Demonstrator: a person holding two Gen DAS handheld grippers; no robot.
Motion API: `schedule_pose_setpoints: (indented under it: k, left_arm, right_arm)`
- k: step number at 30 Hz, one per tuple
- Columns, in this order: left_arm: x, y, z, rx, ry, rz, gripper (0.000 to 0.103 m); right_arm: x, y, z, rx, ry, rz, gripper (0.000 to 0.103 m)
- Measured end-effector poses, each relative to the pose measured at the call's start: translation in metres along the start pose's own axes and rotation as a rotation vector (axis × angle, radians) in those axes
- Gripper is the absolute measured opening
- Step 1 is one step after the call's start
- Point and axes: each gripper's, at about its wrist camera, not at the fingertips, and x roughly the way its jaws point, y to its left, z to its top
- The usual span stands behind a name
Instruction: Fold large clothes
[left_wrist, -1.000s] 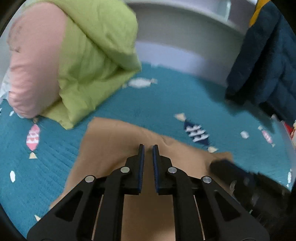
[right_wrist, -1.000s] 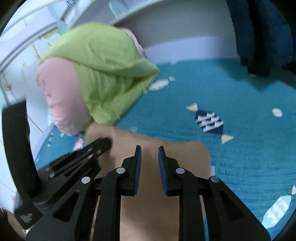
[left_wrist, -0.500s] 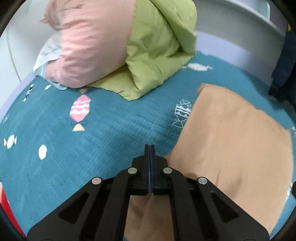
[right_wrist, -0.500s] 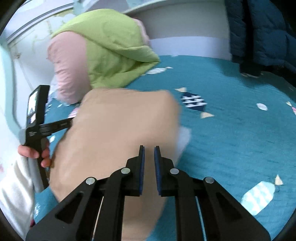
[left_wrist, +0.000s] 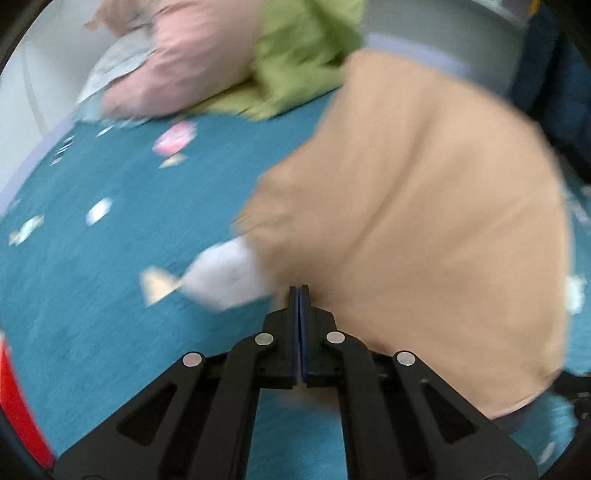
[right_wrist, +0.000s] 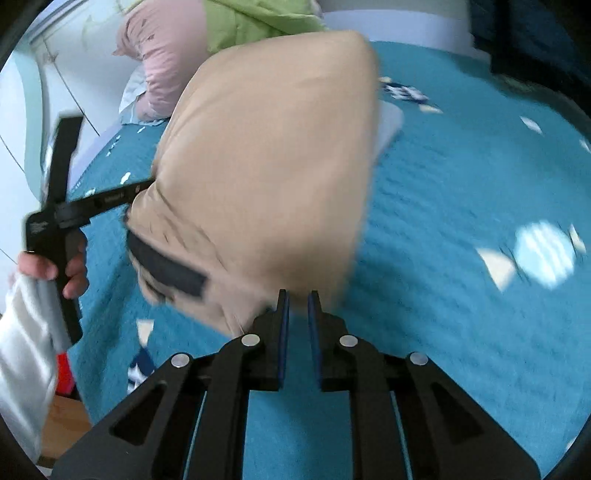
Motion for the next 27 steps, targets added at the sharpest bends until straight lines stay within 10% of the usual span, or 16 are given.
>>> schedule_pose_setpoints:
  k: [8,12,14,27]
  left_arm:
    - [-0.068,0.0,-0.029,-0.029,-0.071,0.005,0.005]
    - [-0.103,-0.02,-0.037,-0.024,-0.108,0.019,0.053]
    - [-0.125,-0.036,-0.044,-0.022,-0.143,-0.021,0.055]
    - [-0.222,-0.15,-0.089,0.064,-0.155,-0.136,0.085]
  right_arm:
    - [-0.052,0.007,-0.02,0.005,-0.085,-0.048,0.013]
    - [-0.091,0.0,-0.03,0.072,-0.18,-0.084,0.069]
    - [-0.11,-0.004,-0.038,0.095,-0.229,-0.092,0.08]
    - [-0.242,-0.032,-0.067,0.254,-0.42,-0.255,0.095]
